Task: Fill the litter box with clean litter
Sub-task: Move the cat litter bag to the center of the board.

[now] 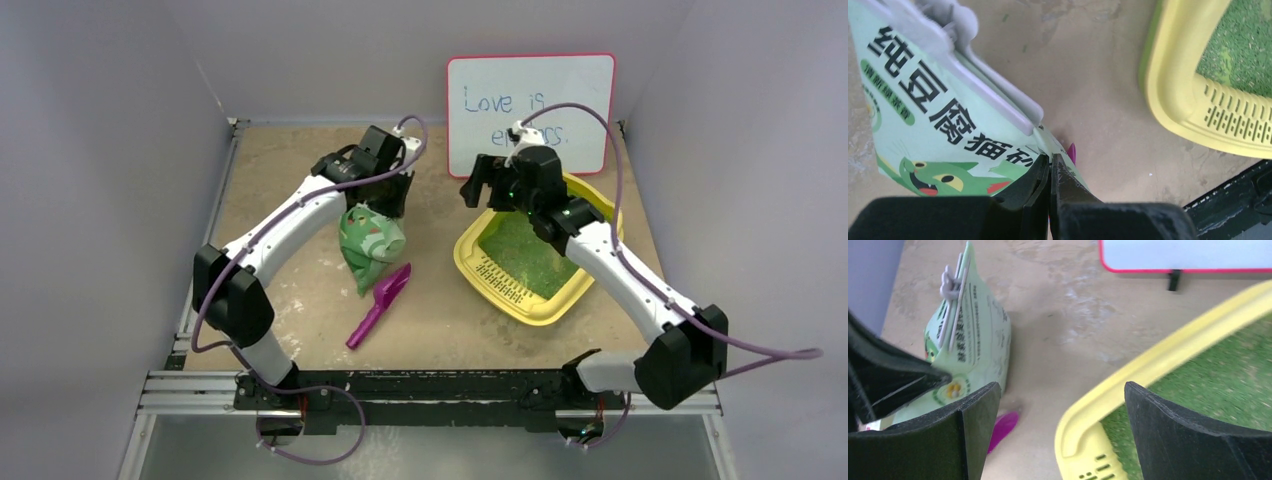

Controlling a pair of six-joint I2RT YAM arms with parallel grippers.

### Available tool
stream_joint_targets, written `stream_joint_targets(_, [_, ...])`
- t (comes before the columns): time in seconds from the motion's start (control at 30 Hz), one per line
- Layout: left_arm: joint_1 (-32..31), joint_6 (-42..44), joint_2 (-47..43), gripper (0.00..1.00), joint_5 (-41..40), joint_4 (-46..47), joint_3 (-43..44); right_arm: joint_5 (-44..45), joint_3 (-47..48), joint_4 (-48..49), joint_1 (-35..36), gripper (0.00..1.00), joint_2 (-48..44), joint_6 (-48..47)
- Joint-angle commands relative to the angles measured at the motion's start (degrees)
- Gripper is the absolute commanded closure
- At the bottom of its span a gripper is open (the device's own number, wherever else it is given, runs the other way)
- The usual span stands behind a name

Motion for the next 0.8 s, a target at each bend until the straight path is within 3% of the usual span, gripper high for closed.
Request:
stream_joint_targets(0.0, [-1.79, 0.26, -3.30, 1.00, 2.07, 6.59, 2.01, 2.12, -2.48, 0.52, -2.60, 0.04, -4.15, -0.48])
stream_joint_targets(0.1, [-1.89, 0.89, -7.15, 1.00, 0.08, 5.66, -2.08, -3.68, -3.84, 3.04, -4.10, 0.04, -4.22, -1.47])
stream_joint_targets(0.3, [-1.74, 0.85, -17.51, 1.00, -9.18, 2.91, -10.97, -25.43, -4.55, 15.49, -4.36, 0.01, 0.80, -13.57])
stream_joint_targets(0.53, [-1.38, 0.53, -22.25, 1.00, -13.57, -0.86, -13.44, -47.95, -2.29, 30.03, -4.28, 0.01, 11.36, -36.54])
stream_joint_targets(0.63, [-1.32, 0.79, -25.11, 1.00, -12.36, -0.34, -14.75, -51.61, 1.40, 32.82, -4.02, 0.01, 17.14, -44.79])
stream_joint_targets(0.7, [-1.35, 1.98, -25.84, 1.00, -11.00, 0.23, -15.95, -56.15, 9.15, 28.19, -3.85, 0.02, 23.03, -49.69])
stream_joint_targets(0.77, [-1.29, 2.52, -25.53, 1.00, -11.53, -0.36, -16.06, -60.03, 19.33, 17.38, -3.13, 0.04, 29.84, -57.48])
